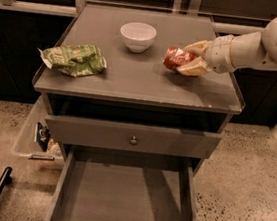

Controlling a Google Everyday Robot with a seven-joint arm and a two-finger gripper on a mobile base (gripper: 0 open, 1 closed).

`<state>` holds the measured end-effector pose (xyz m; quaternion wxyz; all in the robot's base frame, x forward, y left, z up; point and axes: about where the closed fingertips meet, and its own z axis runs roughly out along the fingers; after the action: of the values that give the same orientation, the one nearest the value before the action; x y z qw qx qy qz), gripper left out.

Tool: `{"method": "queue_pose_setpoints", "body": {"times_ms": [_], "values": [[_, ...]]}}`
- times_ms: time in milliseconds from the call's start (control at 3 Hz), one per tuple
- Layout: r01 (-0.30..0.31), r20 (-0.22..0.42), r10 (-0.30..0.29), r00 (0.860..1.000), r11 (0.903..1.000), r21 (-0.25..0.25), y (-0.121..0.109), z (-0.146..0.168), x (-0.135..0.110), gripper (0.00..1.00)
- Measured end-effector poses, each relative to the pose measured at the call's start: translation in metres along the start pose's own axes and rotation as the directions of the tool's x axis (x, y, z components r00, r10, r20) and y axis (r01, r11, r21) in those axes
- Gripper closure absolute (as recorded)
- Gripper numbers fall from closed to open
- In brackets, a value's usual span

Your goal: Pick coke can from middle drawer and place on counter

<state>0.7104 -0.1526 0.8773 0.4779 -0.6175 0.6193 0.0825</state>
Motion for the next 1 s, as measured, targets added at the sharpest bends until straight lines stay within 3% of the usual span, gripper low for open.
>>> {"method": "queue_pose_setpoints", "body": {"times_ms": [1000], "values": [[0.000,0.000,0.000,1.000,1.0000,0.000,0.0000,0.0001,0.0000,0.12]]}}
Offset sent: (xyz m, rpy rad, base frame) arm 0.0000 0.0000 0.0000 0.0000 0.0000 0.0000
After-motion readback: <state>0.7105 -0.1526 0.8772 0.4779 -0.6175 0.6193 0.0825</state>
